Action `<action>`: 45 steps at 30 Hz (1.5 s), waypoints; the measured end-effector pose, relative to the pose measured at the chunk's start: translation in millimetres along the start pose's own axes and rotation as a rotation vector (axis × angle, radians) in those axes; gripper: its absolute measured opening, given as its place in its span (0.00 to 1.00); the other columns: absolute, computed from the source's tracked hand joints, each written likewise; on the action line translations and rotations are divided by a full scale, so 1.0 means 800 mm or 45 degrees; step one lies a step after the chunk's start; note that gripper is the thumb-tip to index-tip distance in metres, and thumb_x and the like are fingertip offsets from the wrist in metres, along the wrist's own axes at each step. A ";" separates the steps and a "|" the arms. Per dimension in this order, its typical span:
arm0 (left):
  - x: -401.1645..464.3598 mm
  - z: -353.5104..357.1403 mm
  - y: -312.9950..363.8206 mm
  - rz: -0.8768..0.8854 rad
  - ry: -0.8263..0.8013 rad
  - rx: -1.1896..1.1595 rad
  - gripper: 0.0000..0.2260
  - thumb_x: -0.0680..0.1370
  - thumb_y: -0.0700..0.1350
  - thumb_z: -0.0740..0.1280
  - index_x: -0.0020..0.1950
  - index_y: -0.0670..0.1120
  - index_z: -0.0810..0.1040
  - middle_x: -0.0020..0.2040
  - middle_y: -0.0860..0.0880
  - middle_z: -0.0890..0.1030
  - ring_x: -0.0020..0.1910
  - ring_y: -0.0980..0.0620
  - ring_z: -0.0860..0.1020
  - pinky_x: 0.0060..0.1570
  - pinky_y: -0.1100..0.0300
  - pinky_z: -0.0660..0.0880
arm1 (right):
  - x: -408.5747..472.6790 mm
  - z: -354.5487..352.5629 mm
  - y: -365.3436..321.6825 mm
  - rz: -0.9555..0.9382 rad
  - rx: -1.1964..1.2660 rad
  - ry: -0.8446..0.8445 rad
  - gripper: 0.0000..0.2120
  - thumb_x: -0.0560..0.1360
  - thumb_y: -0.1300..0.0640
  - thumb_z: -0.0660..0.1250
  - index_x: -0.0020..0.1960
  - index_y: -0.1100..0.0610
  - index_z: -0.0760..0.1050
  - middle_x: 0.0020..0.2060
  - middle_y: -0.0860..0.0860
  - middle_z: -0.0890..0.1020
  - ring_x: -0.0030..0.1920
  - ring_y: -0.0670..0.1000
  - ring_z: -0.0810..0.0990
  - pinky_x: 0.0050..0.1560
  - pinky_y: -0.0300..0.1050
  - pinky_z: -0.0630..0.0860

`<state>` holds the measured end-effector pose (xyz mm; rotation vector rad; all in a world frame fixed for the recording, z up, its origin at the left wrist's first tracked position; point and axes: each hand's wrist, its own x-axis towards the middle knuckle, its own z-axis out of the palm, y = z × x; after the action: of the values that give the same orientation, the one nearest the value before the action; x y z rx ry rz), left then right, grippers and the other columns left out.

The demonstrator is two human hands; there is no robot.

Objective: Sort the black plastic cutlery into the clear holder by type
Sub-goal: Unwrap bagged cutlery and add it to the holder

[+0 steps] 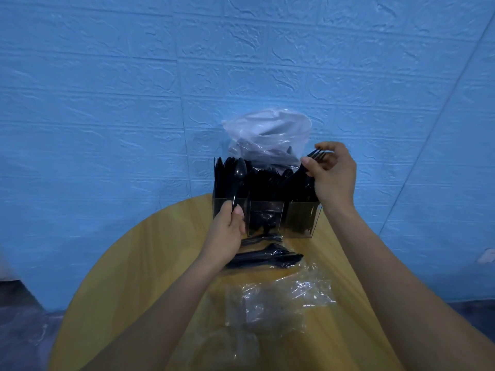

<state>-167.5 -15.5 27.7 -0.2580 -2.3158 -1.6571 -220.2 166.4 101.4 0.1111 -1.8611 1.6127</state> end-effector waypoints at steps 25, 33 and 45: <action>-0.008 -0.005 0.000 -0.018 -0.082 -0.066 0.09 0.83 0.46 0.52 0.44 0.47 0.66 0.30 0.52 0.66 0.26 0.61 0.65 0.28 0.71 0.62 | -0.034 0.050 0.051 -0.580 -0.766 -0.391 0.12 0.69 0.61 0.74 0.49 0.63 0.77 0.45 0.55 0.76 0.49 0.55 0.71 0.46 0.40 0.65; -0.003 0.011 0.007 0.075 -0.223 -0.017 0.11 0.83 0.44 0.53 0.41 0.47 0.65 0.30 0.53 0.66 0.28 0.59 0.65 0.32 0.64 0.64 | -0.045 0.021 0.013 -0.217 -0.309 -0.479 0.11 0.79 0.56 0.64 0.58 0.58 0.78 0.43 0.49 0.79 0.44 0.45 0.77 0.45 0.26 0.69; 0.021 0.060 0.032 0.349 -0.239 0.593 0.15 0.81 0.46 0.60 0.67 0.48 0.70 0.62 0.53 0.69 0.59 0.56 0.70 0.58 0.61 0.71 | -0.002 -0.087 -0.009 -0.085 -0.014 -0.096 0.05 0.76 0.64 0.66 0.48 0.56 0.74 0.29 0.45 0.77 0.27 0.40 0.72 0.34 0.35 0.68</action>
<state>-181.1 38.2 41.6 -0.6142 -2.5789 -0.9686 -186.1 227.1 107.7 0.2302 -1.9024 1.5725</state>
